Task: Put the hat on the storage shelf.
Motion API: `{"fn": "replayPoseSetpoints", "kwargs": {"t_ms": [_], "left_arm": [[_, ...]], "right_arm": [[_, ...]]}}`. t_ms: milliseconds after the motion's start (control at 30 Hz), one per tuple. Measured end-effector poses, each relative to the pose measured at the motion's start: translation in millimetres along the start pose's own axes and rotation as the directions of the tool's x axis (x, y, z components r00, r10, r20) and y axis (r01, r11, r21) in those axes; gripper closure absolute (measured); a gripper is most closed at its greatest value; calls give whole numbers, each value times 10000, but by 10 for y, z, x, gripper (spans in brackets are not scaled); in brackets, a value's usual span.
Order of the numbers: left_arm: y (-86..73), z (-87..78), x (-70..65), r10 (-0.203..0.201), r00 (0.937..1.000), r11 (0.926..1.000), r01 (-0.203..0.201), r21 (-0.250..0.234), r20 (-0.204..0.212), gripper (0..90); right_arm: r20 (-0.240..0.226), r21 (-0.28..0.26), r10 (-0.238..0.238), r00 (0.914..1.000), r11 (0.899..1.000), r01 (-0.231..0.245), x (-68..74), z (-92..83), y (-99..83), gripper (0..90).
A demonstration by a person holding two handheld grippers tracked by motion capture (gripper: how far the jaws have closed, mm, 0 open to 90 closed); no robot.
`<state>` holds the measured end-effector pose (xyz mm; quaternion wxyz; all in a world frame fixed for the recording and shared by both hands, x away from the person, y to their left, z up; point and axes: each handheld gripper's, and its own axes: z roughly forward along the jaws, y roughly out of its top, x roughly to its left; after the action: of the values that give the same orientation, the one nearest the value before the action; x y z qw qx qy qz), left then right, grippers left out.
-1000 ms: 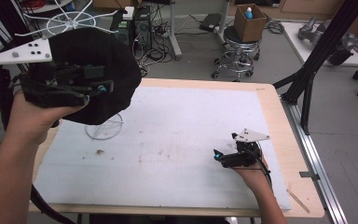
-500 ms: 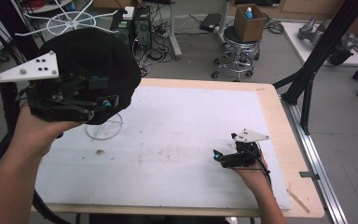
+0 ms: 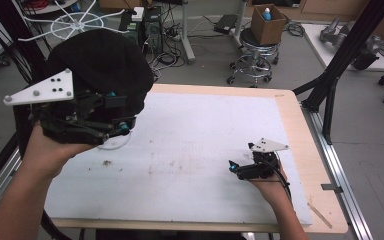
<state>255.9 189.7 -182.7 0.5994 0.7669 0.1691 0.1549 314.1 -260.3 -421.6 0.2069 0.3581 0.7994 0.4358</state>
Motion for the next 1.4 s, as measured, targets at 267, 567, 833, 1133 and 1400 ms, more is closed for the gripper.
{"fn": "replayPoseSetpoints", "kwargs": {"t_ms": [267,567,833,1133,1400], "left_arm": [[-167,73,-104,53,9997,10000,-54,37,248,364],[-651,224,-79,-821,9945,9964,834,-170,658,346],[-1163,383,-87,-1184,9925,9929,1181,129,300,336],[-1763,411,49,-1692,9852,9846,1702,394,-270,323],[-2177,366,218,-1712,9804,9805,1792,806,-972,277]], "right_arm": [[6,-12,-12,10000,10000,12,4,-1,1,15],[18,18,-15,10000,10000,15,-2,6,-2,15],[31,0,23,10000,10000,-23,-9,-6,-4,15],[51,26,-2,10000,10000,2,-10,-5,-6,15],[49,-61,49,10000,10000,-48,-31,-16,-10,15]]}}
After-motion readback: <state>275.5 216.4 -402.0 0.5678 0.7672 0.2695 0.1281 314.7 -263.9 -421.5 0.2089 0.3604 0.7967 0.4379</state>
